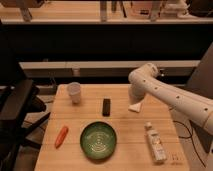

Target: Push the eraser across the table

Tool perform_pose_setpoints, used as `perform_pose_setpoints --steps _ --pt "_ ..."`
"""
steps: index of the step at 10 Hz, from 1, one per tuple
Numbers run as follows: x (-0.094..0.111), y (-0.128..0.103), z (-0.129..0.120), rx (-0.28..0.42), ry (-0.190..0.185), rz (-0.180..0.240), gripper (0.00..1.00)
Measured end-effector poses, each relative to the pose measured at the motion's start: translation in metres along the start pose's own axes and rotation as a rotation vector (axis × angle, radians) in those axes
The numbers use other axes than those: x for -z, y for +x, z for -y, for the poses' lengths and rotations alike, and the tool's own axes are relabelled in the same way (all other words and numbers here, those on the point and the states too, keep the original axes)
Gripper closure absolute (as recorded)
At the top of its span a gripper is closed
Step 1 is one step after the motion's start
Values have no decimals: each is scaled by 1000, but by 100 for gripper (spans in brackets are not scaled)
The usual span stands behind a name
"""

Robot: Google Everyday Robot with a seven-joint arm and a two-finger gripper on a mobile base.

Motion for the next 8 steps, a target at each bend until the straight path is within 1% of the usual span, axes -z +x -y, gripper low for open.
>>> perform_pose_setpoints --steps 8 --pt "-34 8 0 -16 -32 -3 98"
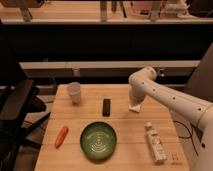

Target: Push the eraser across the table

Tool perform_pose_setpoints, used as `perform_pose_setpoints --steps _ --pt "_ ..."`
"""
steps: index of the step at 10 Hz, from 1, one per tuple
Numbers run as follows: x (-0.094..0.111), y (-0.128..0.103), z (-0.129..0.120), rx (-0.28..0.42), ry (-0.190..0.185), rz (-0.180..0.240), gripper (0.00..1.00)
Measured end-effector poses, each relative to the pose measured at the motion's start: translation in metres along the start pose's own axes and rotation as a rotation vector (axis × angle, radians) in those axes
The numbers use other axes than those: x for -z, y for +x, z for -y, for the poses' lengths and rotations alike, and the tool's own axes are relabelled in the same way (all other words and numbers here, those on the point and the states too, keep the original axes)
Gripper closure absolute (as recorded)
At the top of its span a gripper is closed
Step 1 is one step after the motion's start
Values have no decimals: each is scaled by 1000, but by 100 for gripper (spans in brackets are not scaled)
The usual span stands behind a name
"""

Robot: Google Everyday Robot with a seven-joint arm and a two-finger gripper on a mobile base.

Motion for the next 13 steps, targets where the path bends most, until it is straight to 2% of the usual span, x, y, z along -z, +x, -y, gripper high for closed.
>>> perform_pose_setpoints --steps 7,10,13 --pt "-26 5 5 2 -12 -7 98" --pt "-39 1 10 20 -19 -13 98" --pt "-44 2 14 25 -21 -16 98"
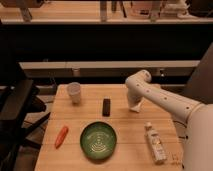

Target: Push the eraser across the table

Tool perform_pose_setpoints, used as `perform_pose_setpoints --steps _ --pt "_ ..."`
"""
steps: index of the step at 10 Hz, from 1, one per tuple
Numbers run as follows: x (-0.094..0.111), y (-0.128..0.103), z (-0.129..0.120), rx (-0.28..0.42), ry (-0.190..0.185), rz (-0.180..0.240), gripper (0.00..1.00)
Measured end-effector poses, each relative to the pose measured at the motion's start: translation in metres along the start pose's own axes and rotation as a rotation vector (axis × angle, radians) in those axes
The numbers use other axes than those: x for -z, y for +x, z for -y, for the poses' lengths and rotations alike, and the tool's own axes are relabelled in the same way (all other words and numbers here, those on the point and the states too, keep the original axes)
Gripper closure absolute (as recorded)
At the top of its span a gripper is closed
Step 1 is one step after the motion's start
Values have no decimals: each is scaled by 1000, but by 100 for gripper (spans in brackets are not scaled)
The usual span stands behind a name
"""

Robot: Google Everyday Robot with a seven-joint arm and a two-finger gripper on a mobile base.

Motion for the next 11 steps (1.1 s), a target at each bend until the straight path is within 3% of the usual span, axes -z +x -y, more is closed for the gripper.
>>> perform_pose_setpoints --steps 5,10,11 --pt "-13 -9 9 29 -17 4 98" --pt "-18 -32 14 83 -29 10 98" --pt "-18 -47 15 112 -31 14 98"
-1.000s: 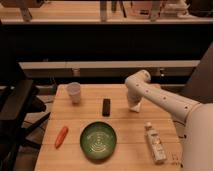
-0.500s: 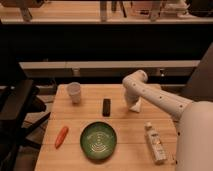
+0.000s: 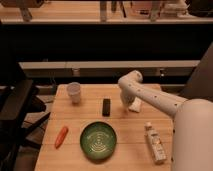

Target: Push the eraser across the table

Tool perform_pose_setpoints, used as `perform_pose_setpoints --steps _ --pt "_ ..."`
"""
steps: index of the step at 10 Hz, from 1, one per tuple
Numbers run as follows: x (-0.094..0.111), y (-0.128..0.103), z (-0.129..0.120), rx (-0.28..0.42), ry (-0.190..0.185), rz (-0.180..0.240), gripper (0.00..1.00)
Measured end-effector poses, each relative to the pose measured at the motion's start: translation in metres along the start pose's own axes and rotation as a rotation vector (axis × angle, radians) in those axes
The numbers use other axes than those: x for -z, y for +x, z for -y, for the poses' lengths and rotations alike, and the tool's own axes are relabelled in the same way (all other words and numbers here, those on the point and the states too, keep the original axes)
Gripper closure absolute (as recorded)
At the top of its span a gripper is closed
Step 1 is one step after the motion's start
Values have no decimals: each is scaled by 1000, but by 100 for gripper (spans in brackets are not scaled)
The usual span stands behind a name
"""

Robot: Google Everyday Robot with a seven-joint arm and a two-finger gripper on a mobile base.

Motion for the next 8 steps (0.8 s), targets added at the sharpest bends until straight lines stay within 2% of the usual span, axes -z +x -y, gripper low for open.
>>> perform_pose_setpoints --steps 1,4,8 --pt "0 -11 3 23 -1 2 98" --pt "1 -22 5 64 -5 0 98" --pt "4 -61 10 143 -10 16 98"
